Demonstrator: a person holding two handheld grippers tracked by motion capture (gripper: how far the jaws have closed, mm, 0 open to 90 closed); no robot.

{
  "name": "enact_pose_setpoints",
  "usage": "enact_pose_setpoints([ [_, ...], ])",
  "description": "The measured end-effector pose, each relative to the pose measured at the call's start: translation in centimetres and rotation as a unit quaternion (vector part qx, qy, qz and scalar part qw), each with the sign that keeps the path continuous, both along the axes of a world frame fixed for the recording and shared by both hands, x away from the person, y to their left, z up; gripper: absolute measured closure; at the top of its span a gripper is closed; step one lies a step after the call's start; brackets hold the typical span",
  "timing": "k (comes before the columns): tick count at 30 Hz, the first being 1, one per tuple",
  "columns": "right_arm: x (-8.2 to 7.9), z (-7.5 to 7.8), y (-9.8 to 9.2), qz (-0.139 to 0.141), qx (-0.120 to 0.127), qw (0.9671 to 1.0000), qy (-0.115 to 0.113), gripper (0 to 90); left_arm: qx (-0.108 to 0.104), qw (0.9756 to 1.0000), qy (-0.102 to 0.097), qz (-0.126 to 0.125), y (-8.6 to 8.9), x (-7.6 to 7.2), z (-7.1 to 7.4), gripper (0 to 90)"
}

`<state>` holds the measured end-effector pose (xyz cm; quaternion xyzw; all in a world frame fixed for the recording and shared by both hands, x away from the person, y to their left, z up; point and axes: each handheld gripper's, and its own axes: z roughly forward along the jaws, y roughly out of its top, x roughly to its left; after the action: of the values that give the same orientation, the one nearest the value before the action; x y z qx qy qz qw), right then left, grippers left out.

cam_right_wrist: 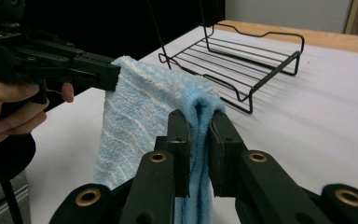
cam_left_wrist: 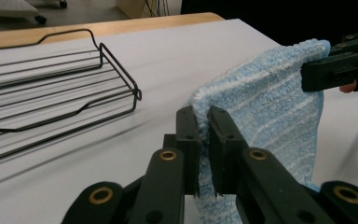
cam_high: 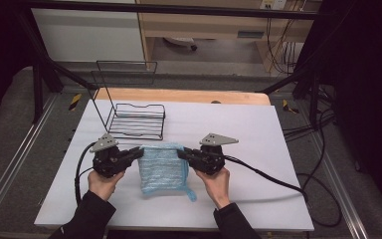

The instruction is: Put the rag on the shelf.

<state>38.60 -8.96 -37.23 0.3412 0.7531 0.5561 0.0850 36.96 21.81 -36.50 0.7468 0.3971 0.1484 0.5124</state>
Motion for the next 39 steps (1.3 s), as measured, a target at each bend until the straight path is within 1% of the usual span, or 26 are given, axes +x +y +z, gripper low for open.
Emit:
enact_pose_setpoints([
  [6, -0.3, 1.1, 0.2, 0.002, 0.008, 0.9998, -0.018, 80.9, -0.01, 0.9999, -0.013, 0.005, 0.4, -0.3, 0.9, 83.0],
  [10, -0.4, 1.6, 0.6, 0.002, 0.009, 0.9995, -0.029, 81.0, -0.014, 0.9996, -0.021, 0.011, 0.7, -0.4, 1.4, 83.0],
  [13, -0.5, 2.0, 0.9, 0.002, 0.015, 0.9993, -0.036, 81.0, -0.021, 0.9993, -0.028, 0.015, 1.1, -0.5, 1.8, 83.1],
  [17, -0.6, 2.6, 1.4, 0.002, 0.014, 0.9987, -0.05, 81.0, -0.021, 0.9987, -0.041, 0.022, 1.5, -0.6, 2.4, 83.1],
  [20, -0.6, 3.2, 1.8, 0.001, 0.016, 0.9981, -0.06, 81.0, -0.027, 0.998, -0.05, 0.027, 1.7, -0.7, 2.9, 83.1],
  [21, -0.6, 3.4, 1.9, 0.001, 0.016, 0.9979, -0.063, 81.0, -0.024, 0.9977, -0.056, 0.03, 1.8, -0.8, 3.1, 83.1],
  [24, -0.6, 3.9, 2.2, 0.003, 0.022, 0.9973, -0.07, 81.0, -0.029, 0.9972, -0.061, 0.033, 2.1, -0.8, 3.5, 83.1],
  [27, -0.6, 4.5, 2.6, 0.002, 0.025, 0.9962, -0.084, 81.0, -0.032, 0.9961, -0.073, 0.039, 2.5, -0.7, 4.1, 83.1],
  [28, -0.6, 4.7, 2.8, 0.002, 0.025, 0.9958, -0.088, 81.0, -0.036, 0.996, -0.072, 0.038, 2.6, -0.6, 4.2, 83.1],
  [31, -0.6, 5.5, 3.2, 0.001, 0.028, 0.9947, -0.099, 81.0, -0.043, 0.9949, -0.081, 0.041, 2.9, -0.5, 4.7, 83.1],
  [32, -0.6, 5.7, 3.3, 0.002, 0.03, 0.9944, -0.102, 81.0, -0.044, 0.9942, -0.088, 0.044, 3.0, -0.5, 4.9, 83.1],
  [34, -0.5, 6.3, 3.6, 0.002, 0.031, 0.9935, -0.11, 81.0, -0.048, 0.9937, -0.091, 0.044, 3.2, -0.5, 5.2, 83.1],
  [39, -0.4, 7.5, 4.5, 0.003, 0.035, 0.9916, -0.124, 81.0, -0.059, 0.9912, -0.106, 0.053, 4.1, -0.2, 6.5, 83.1],
])
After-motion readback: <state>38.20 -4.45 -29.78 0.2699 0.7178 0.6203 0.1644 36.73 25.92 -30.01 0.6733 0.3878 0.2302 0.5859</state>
